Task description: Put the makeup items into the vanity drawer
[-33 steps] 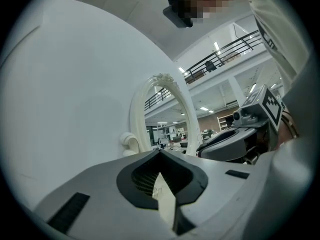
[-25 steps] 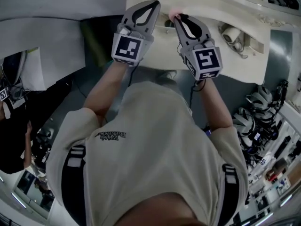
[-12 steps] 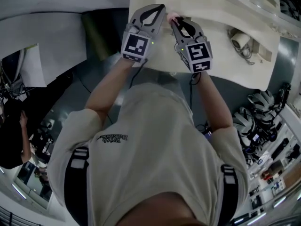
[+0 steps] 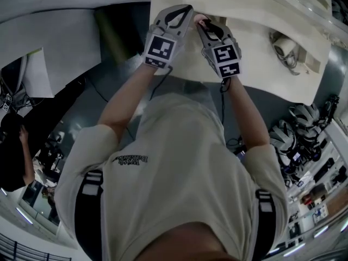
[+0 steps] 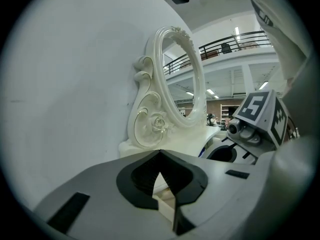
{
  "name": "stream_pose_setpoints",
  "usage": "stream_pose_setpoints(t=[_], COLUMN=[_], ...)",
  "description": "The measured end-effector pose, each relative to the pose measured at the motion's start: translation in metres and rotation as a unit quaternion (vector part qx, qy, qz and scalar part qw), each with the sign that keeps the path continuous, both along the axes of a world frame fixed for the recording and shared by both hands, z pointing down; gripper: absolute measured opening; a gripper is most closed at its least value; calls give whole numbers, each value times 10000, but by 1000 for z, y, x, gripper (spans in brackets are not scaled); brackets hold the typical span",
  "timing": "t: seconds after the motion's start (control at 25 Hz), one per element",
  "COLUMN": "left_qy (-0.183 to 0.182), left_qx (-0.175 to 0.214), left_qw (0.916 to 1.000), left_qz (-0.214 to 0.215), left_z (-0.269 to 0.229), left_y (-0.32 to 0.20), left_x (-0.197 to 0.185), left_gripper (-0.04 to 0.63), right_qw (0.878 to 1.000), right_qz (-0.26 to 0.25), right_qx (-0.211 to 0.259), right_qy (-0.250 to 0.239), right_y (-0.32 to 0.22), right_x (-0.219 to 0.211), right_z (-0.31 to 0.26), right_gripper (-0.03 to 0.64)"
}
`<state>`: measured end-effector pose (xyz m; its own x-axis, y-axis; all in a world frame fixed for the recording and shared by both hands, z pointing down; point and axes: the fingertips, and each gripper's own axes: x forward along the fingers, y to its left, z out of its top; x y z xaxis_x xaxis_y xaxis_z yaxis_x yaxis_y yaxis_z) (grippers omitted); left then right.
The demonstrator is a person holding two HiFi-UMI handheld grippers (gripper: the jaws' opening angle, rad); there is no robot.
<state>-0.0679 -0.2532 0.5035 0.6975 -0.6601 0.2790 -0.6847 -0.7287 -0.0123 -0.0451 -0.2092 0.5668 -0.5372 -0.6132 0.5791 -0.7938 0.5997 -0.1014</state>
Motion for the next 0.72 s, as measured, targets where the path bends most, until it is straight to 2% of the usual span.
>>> stream_pose_setpoints(t=[0.36,0.72], left_qy=[-46,-14], left_qx=[-72,61], left_qw=[10000,10000], left_qz=[3,55], left_z=[7,-10], left_y=[2,3], left_x=[-2,0], left_gripper=[13,14], right_qw=[9999,9997], right_qz=[-84,72], right_qx=[-57,213], right_qy=[31,-58], right_y=[4,-1], right_x=[-3,4], right_z=[5,-24], right_gripper=[87,87])
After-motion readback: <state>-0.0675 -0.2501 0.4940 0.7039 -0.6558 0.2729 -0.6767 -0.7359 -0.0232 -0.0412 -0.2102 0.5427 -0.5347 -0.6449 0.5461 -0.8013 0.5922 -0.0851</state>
